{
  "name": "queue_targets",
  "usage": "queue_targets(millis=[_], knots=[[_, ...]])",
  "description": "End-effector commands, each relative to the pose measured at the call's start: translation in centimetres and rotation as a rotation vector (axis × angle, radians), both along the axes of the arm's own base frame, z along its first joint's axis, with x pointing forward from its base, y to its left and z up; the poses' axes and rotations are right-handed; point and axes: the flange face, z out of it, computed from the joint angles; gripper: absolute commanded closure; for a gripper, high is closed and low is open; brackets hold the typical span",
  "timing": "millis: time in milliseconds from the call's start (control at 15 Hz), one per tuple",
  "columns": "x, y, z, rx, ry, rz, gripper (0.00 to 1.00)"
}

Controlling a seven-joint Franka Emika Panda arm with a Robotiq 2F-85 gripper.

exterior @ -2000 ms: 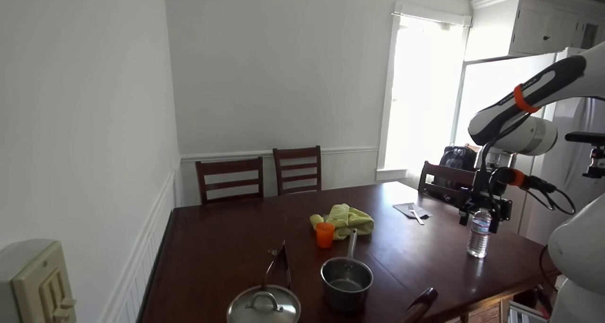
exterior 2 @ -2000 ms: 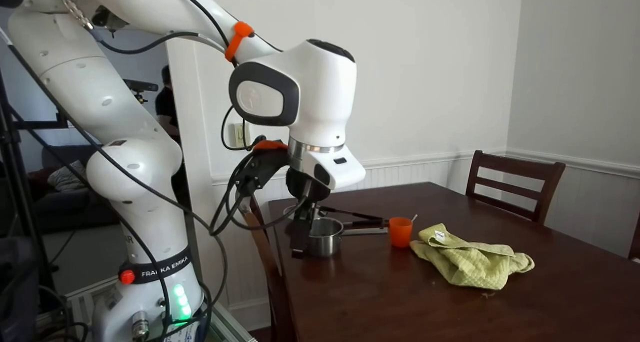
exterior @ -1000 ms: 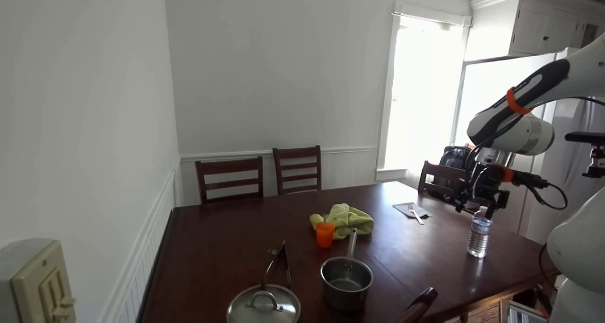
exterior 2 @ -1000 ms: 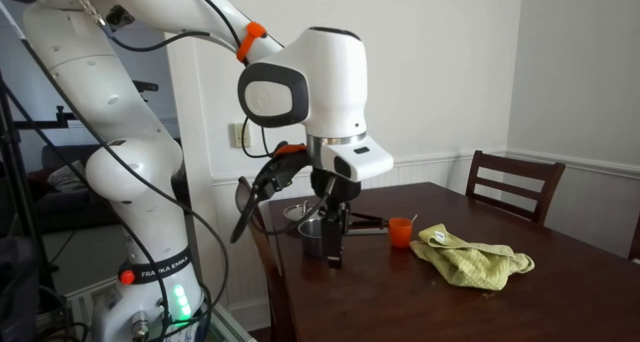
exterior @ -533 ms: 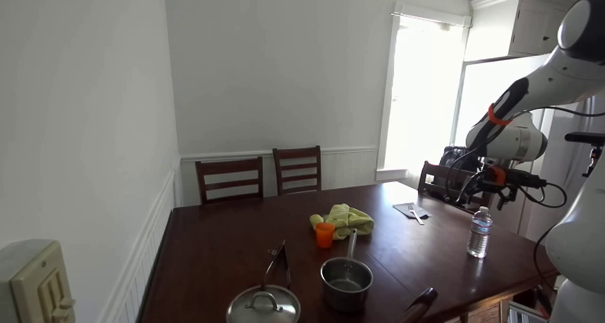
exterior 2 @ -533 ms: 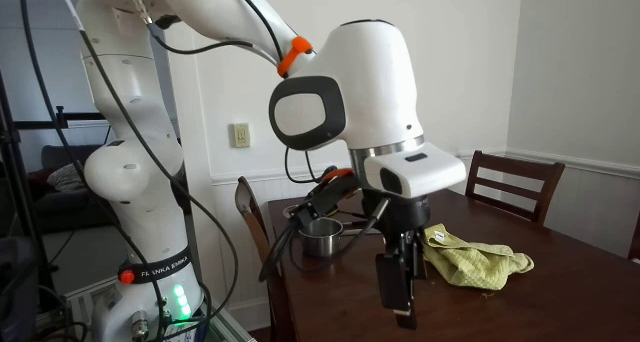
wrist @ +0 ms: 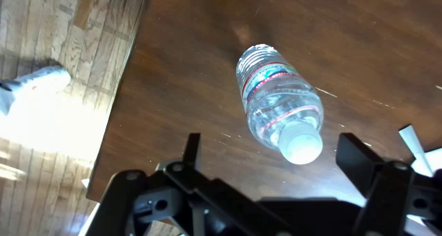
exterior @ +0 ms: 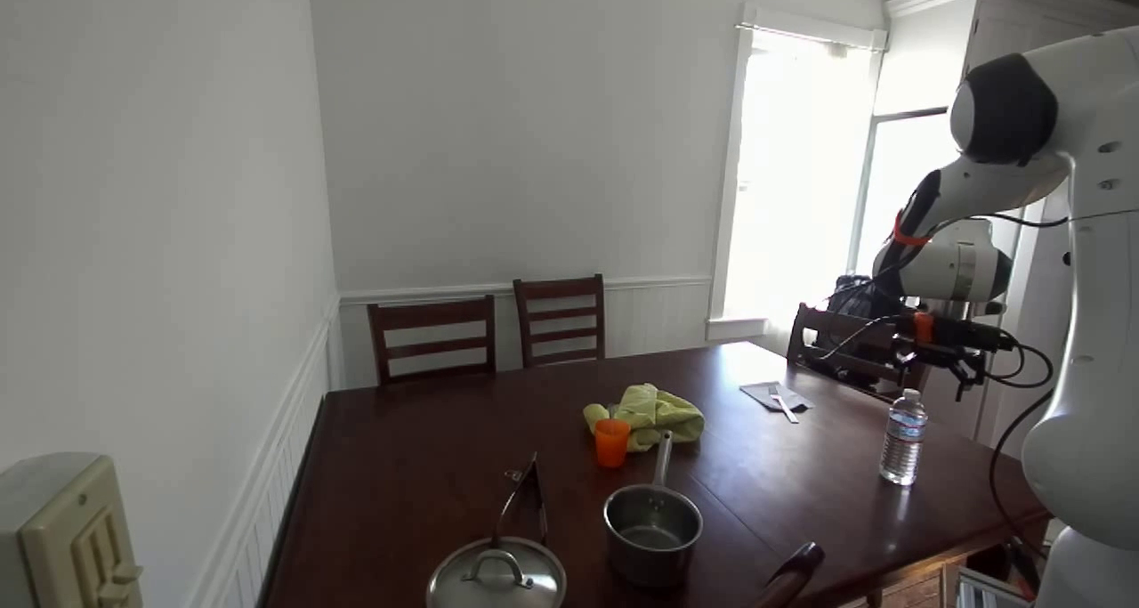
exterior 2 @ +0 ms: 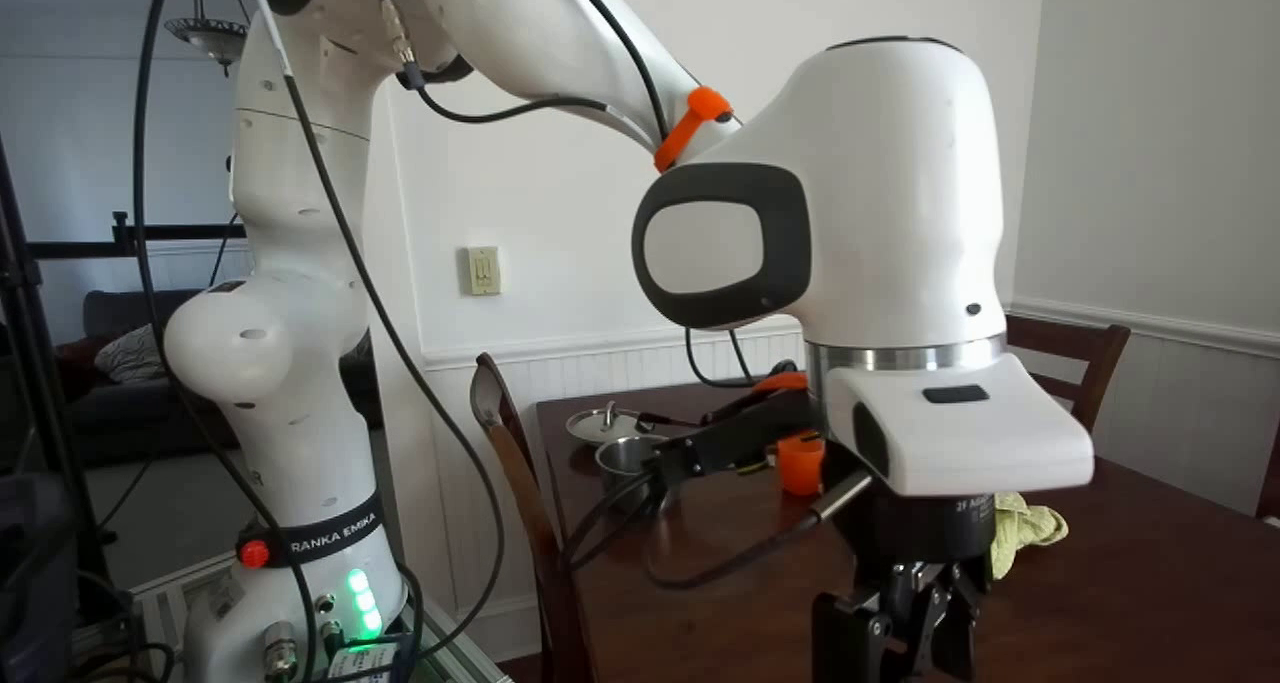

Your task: Move the bottle of water to the left

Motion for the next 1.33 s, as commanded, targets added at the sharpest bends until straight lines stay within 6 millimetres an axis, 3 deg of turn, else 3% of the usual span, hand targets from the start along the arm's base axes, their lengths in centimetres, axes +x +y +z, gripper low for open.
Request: queue_targets(millis=[0, 267, 333, 467, 733, 933, 1067, 1133, 1267], knots=[[0.8, -2.3, -0.5, 0.084, -0.046, -0.142, 0.0], [1.3, -3.6, -0.6, 0.14, -0.111, -0.228, 0.03], [1.1, -3.9, -0.5, 0.143, -0.099, -0.238, 0.28], [0.6, -4.1, -0.3, 0.152, -0.066, -0.248, 0.3], [0.5, -4.5, 0.1, 0.161, -0.083, -0.265, 0.6], [0.8, -4.3, 0.0, 0.17, -0.079, -0.258, 0.76], [1.1, -4.1, -0.2, 0.172, -0.077, -0.251, 0.77], [1.3, -4.0, -0.2, 0.169, -0.076, -0.248, 0.7], [1.5, -4.0, -0.3, 0.169, -0.072, -0.244, 0.46]])
